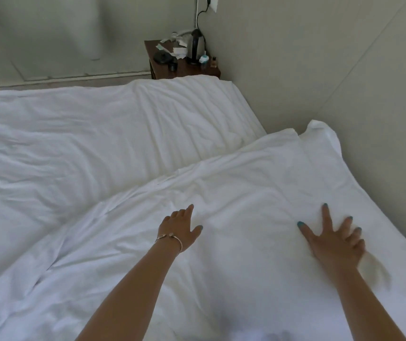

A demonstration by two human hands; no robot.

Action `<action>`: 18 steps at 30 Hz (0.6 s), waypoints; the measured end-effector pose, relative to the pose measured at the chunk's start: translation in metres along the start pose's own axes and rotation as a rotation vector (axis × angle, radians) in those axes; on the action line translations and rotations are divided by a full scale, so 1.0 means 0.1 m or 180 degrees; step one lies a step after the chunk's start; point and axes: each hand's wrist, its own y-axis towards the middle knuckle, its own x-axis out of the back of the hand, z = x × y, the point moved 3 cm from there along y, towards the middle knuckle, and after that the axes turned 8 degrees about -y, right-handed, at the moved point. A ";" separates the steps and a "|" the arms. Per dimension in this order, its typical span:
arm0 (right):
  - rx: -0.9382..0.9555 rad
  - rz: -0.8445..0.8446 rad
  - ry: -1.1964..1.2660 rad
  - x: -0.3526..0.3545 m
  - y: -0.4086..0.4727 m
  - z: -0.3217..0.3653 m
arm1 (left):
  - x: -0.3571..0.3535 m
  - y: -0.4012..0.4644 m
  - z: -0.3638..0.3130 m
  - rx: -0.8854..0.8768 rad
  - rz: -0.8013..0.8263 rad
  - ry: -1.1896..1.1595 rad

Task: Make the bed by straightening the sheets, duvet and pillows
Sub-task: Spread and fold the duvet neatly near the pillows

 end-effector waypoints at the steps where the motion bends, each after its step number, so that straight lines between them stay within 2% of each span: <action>1: 0.0046 0.0079 0.0035 -0.01 0.02 -0.02 | 0.01 0.01 0.00 -0.0108 0.0024 0.0060; 4: 0.0119 0.0196 0.0090 0.03 0.10 -0.01 | 0.02 0.04 0.07 -0.0290 0.0231 0.0214; 7: 0.0074 0.0011 0.0041 0.16 0.08 0.03 | 0.07 0.09 0.13 -0.0317 0.0427 0.0251; 11: -0.0278 -0.0085 -0.0215 0.36 -0.13 0.04 | 0.23 0.16 0.07 -0.0574 0.0610 0.0463; 15: -0.0468 0.0024 -0.0147 0.42 -0.31 -0.03 | 0.41 0.25 -0.21 -0.0996 0.0705 0.0518; 18: -0.0497 0.0204 0.0042 0.34 -0.41 -0.14 | 0.45 0.30 -0.64 -0.1388 0.0632 0.0272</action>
